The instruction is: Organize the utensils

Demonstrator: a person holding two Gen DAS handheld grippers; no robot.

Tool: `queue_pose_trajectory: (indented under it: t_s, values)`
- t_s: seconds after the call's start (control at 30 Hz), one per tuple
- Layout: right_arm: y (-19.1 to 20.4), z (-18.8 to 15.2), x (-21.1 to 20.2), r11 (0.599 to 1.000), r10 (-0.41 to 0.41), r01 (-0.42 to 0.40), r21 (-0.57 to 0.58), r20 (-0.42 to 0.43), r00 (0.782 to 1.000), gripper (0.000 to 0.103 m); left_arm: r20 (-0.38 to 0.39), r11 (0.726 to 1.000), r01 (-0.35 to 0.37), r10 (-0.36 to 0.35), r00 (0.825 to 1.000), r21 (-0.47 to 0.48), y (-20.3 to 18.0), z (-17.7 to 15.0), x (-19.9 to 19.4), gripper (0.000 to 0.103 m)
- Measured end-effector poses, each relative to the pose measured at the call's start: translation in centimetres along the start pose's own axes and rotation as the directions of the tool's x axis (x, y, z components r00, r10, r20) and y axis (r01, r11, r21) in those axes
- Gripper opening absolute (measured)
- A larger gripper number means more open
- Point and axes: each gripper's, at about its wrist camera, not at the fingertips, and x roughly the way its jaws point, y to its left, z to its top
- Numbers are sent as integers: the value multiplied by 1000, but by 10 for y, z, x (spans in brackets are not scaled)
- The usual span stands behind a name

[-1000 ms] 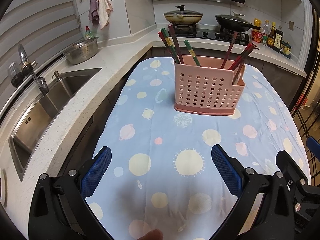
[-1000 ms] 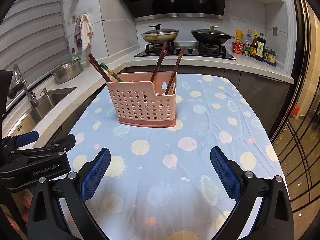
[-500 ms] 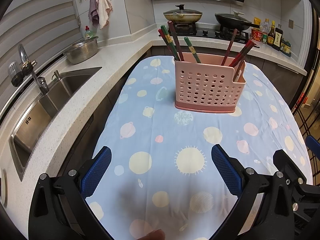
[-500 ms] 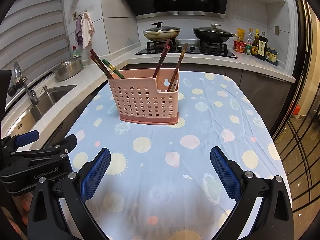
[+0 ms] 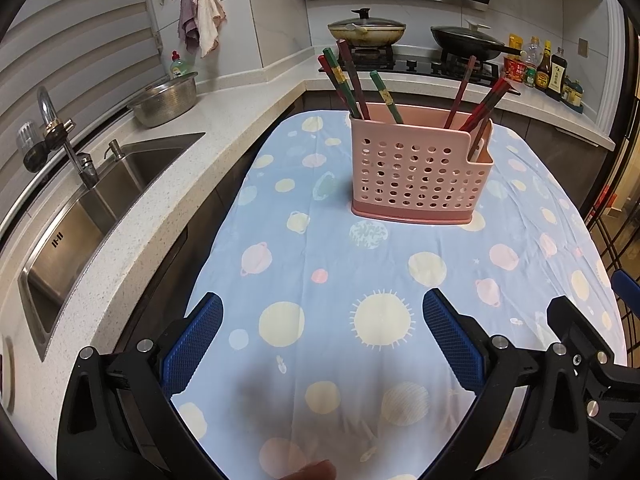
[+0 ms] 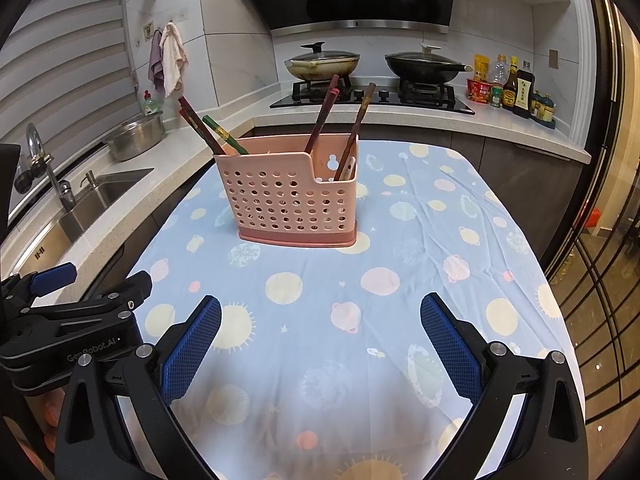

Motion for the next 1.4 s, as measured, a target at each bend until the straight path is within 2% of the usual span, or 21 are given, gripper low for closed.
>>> queue_pose_trajectory:
  t_s: [1.4]
  values:
    - [0,-3,4,1000,3,-3,-3,-9,1000,96,-14,1000,3,-3,1000,-16,2,-3,2,96]
